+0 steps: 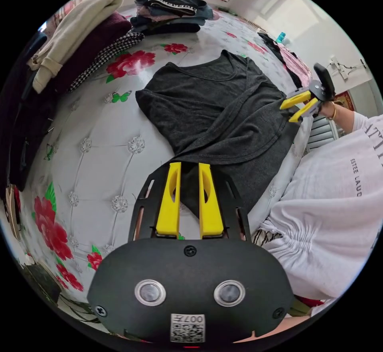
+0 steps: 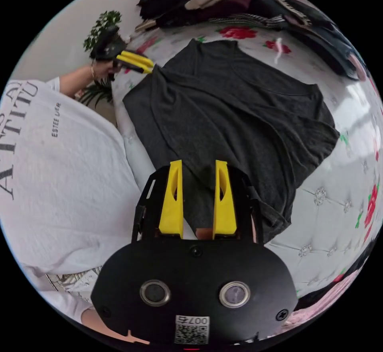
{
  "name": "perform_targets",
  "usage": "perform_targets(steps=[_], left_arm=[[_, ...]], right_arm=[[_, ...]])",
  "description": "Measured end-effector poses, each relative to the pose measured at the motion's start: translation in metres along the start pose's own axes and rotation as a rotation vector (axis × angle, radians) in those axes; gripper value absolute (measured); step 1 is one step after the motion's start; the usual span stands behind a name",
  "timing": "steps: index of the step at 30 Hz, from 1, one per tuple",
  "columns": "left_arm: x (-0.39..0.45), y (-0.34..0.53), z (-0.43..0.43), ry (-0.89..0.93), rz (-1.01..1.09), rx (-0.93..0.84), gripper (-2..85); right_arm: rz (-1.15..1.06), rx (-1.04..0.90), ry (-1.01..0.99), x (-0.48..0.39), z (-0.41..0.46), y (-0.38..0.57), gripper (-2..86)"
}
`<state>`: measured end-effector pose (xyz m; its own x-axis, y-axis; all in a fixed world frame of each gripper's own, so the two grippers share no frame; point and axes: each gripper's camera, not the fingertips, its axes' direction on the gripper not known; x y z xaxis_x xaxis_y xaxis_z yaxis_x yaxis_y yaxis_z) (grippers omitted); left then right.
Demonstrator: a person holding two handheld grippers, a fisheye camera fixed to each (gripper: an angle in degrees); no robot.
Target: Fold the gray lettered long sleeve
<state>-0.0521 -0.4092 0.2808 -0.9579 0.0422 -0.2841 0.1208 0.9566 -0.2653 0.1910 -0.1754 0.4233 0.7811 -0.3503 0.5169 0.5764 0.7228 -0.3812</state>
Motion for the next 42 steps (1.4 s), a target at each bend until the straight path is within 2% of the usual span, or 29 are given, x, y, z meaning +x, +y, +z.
perform_targets(steps=[6,11,14,21,27,30,42], left_arm=[[-0.02,-0.015,0.013,-0.002,-0.101,-0.057,6.3],[-0.03,-0.015,0.01,0.011,-0.163,-0.039,5.4],[-0.04,-0.01,0.004,-0.016,-0.233,-0.029,1.4],[-0.056,-0.007,-0.009,0.029,-0.272,0.033,2.3],[-0.047,-0.016,-0.012,0.037,-0.185,0.057,4.0],[-0.053,-0.017,-0.008,-0.014,-0.206,0.027,3.2],[-0.077,0.004,-0.004,0.005,-0.306,0.042,0.3]], right_arm=[[-0.002,-0.086,0.109,0.001,0.008,-0.017,2.9],[0.1,0.042,0.058,0.031,-0.025,-0.028,0.4],[0.176,0.127,0.052,0.052,-0.044,-0.031,0.2],[0.237,0.157,0.1,0.067,-0.05,-0.052,2.0],[0.093,0.094,0.153,0.044,-0.033,-0.087,4.3],[0.003,0.061,0.169,0.028,-0.019,-0.113,4.9],[-0.248,-0.067,0.243,-0.022,0.036,-0.167,3.9]])
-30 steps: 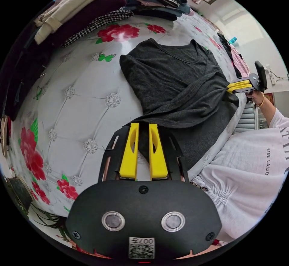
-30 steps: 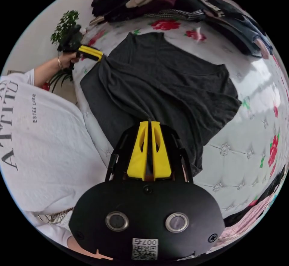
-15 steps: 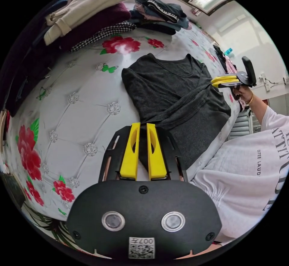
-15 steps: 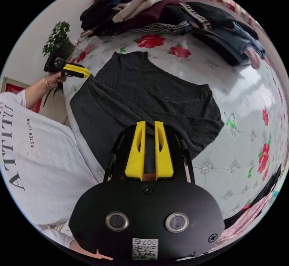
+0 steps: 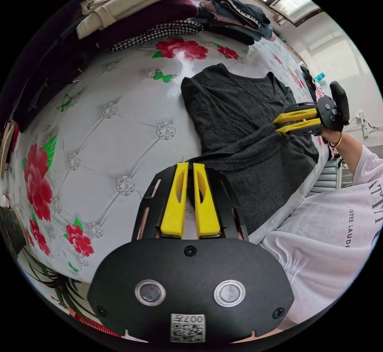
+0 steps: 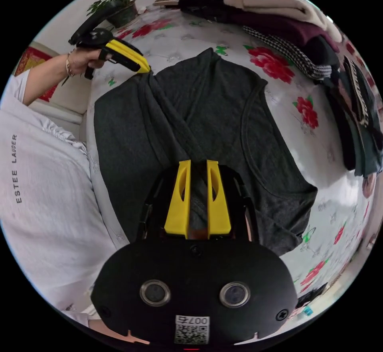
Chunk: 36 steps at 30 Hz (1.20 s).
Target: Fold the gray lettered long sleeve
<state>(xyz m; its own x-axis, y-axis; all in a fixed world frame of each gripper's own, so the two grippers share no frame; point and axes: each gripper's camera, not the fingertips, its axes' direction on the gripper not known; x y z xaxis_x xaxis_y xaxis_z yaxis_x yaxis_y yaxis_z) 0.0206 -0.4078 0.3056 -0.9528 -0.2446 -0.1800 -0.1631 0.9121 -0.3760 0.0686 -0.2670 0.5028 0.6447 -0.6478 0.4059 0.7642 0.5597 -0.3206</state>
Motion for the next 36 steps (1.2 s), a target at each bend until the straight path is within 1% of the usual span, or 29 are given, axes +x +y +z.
perform_targets(steps=[4,6,9,10,11,14,16,18,21,26,29,31,36], left_arm=[[-0.008,0.003,-0.001,0.013,-0.01,0.008,-0.1],[-0.012,0.004,-0.002,0.024,-0.015,0.012,-0.2],[-0.018,0.007,-0.004,0.036,-0.027,0.02,-0.4],[-0.02,0.008,-0.004,0.037,-0.028,0.021,-0.5],[-0.02,0.009,-0.005,0.038,-0.028,0.021,-0.5],[-0.023,0.011,-0.008,0.03,-0.025,0.026,-0.6],[-0.026,0.013,-0.012,0.026,-0.03,0.032,-0.7],[-0.029,0.015,-0.013,0.032,-0.041,0.035,-0.7],[-0.033,0.017,-0.017,0.034,-0.056,0.037,-0.7],[-0.035,0.027,-0.033,0.036,-0.044,0.083,-0.5],[-0.038,0.031,-0.028,0.042,-0.051,0.069,-0.4],[-0.039,0.032,-0.019,0.023,-0.062,0.027,-0.4],[-0.043,0.036,-0.02,0.016,-0.07,0.035,-0.8]], right_arm=[[-0.062,-0.019,0.086,-0.013,0.004,-0.003,2.5],[-0.037,-0.024,0.132,-0.008,0.004,-0.004,1.8],[0.095,0.005,0.175,0.017,-0.003,-0.002,0.9],[0.142,0.023,0.16,0.027,-0.008,0.0,0.8],[0.16,0.059,0.104,0.034,-0.015,0.003,1.1],[0.154,0.15,-0.045,0.029,-0.026,0.006,1.9],[0.125,0.172,-0.097,0.018,-0.024,0.004,2.3],[0.092,0.153,-0.122,0.006,-0.016,-0.002,2.6],[0.096,0.113,-0.105,-0.002,-0.005,-0.005,2.8],[-0.057,0.161,-0.074,-0.049,-0.012,0.008,2.3],[-0.103,0.127,-0.067,-0.074,0.004,0.002,1.8],[-0.093,0.111,-0.042,-0.079,0.014,-0.002,1.5],[-0.019,0.113,0.077,-0.072,0.015,-0.006,0.2]])
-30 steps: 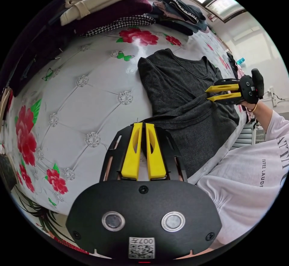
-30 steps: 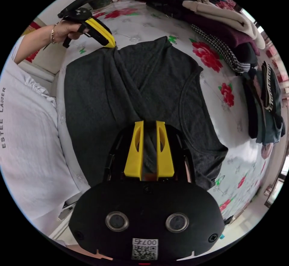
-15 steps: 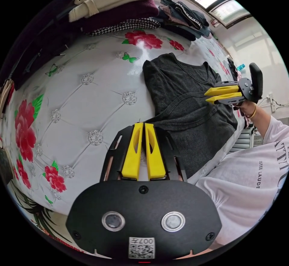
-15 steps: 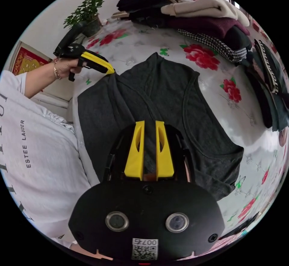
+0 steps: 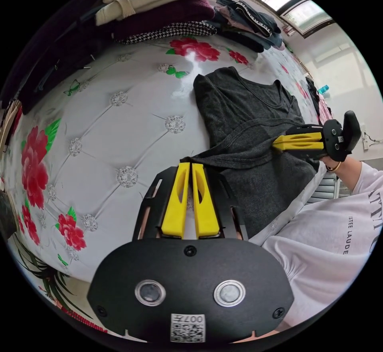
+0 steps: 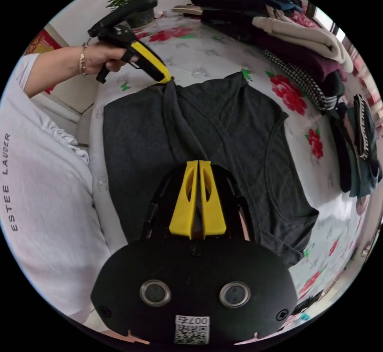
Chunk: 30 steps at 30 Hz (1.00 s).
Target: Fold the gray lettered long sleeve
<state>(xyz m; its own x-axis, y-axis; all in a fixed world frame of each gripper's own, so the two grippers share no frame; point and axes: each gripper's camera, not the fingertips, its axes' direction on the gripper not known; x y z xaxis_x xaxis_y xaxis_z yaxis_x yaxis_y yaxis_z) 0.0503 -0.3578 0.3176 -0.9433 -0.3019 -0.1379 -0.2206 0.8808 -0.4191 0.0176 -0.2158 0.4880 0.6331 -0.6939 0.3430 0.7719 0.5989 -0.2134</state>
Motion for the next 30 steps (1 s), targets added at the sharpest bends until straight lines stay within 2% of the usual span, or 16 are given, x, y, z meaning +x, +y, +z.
perform_targets(steps=[7,11,15,18,24,30], left_arm=[[-0.01,0.014,-0.012,0.016,-0.046,0.037,-0.5],[-0.003,0.021,-0.026,0.045,0.028,0.068,0.5],[0.011,0.021,-0.031,0.066,0.129,0.064,1.0],[0.008,0.017,-0.018,0.049,0.109,0.016,0.7],[-0.006,0.016,-0.015,0.044,0.039,0.013,-0.5],[-0.027,0.033,-0.035,0.05,-0.051,0.085,0.1]], right_arm=[[0.18,0.113,-0.004,0.047,-0.033,-0.009,0.7],[0.058,0.12,-0.139,0.025,-0.036,0.001,3.0],[-0.066,0.016,-0.1,-0.012,-0.015,0.006,3.5],[-0.081,-0.063,-0.036,-0.023,0.002,0.004,2.3],[0.126,-0.004,0.012,0.016,-0.016,-0.002,0.7],[0.442,0.15,-0.163,0.074,-0.038,0.027,3.4]])
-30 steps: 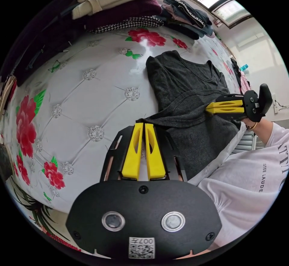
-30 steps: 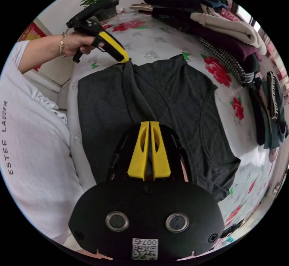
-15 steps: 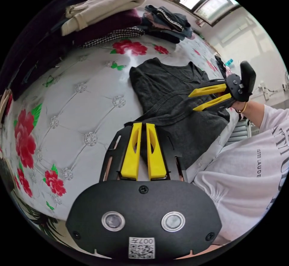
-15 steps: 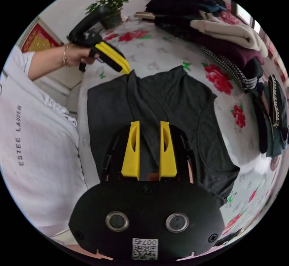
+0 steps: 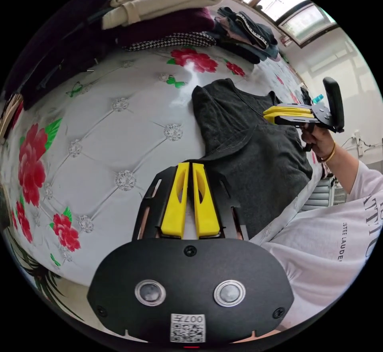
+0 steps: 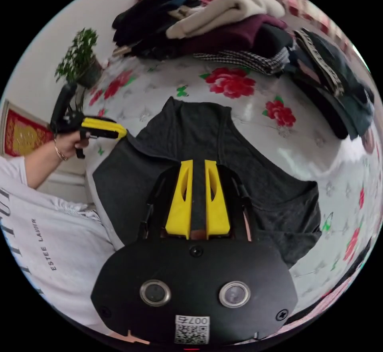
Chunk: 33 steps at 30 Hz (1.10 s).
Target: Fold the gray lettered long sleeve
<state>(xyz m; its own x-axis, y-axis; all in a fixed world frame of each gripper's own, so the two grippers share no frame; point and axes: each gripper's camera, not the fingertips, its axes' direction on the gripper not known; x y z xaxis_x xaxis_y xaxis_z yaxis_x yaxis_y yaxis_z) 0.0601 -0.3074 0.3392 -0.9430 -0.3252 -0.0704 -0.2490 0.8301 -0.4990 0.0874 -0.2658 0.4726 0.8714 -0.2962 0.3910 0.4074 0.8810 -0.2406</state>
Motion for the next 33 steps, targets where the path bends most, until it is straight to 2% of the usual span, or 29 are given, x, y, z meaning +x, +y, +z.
perform_targets(steps=[5,11,13,21,23,26,29,33], left_arm=[[-0.02,0.029,-0.024,0.043,-0.06,0.029,3.2],[-0.048,0.063,-0.032,0.115,-0.144,0.045,5.6],[-0.055,0.06,-0.029,0.189,-0.166,0.053,6.7],[-0.051,0.025,-0.005,0.22,-0.186,0.012,7.5],[-0.053,0.024,-0.005,0.195,-0.201,0.004,1.7],[-0.053,0.026,-0.006,0.272,-0.184,-0.002,-0.1],[-0.048,0.039,-0.027,0.262,-0.188,0.06,-0.6],[-0.04,0.052,-0.086,0.353,-0.143,0.232,-0.8]], right_arm=[[0.254,0.134,-0.09,0.049,-0.058,0.086,5.1],[0.608,0.133,0.061,0.1,-0.104,0.234,5.7],[0.65,0.133,0.088,0.105,-0.111,0.26,6.1],[0.691,0.08,-0.015,0.131,-0.085,0.275,5.8],[0.66,0.073,0.045,0.127,-0.088,0.275,3.6],[0.609,0.106,0.026,0.117,-0.101,0.279,1.4],[0.603,0.177,0.025,0.11,-0.124,0.288,0.6],[0.594,0.294,-0.002,0.107,-0.164,0.293,0.1]])
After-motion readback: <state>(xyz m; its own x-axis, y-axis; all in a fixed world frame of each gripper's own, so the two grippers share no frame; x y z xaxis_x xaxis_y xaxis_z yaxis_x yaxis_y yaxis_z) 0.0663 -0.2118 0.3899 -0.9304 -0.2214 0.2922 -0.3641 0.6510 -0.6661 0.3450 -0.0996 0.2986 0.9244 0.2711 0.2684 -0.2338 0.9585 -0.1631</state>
